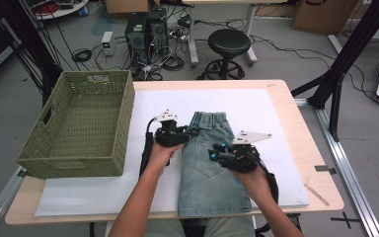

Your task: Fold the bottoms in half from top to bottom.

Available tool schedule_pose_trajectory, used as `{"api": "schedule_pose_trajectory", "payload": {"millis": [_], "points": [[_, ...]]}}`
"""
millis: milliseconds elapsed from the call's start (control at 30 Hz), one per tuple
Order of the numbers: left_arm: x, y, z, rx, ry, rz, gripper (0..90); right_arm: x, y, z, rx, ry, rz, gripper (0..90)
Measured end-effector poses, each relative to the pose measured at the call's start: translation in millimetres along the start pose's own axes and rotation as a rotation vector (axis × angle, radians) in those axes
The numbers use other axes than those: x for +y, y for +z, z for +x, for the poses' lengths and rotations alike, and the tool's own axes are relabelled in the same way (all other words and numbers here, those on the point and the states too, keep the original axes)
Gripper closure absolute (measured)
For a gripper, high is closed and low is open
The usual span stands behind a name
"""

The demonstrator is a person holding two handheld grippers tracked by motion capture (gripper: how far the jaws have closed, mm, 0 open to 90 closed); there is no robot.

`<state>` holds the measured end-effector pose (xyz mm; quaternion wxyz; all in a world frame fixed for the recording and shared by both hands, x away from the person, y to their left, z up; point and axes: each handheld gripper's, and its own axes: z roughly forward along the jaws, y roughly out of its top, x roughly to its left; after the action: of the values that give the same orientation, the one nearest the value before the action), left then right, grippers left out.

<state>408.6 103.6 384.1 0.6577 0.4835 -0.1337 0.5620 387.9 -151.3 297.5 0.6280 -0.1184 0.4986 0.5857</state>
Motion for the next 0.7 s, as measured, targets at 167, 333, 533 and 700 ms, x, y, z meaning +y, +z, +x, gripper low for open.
{"api": "schedule_pose_trajectory", "payload": {"millis": [167,333,533,700], "points": [[-0.8,1.4,2.2,-0.015,-0.006,0.003,73.5,4.5,35.1,17.8,0.059,-0.025,0.058,74.8],[0.9,-1.5,1.9,-0.041,0.002,0.006,73.4,5.1,62.8,29.1,0.034,-0.056,0.145,78.2],[-0.9,-6.3,-3.3,-0.058,0.029,0.020,73.7,0.8,92.4,29.9,-0.056,-0.076,0.235,78.7],[-3.7,-15.1,-2.4,-0.069,0.036,-0.002,73.7,0.3,88.2,37.2,-0.044,-0.098,0.234,78.7]]}}
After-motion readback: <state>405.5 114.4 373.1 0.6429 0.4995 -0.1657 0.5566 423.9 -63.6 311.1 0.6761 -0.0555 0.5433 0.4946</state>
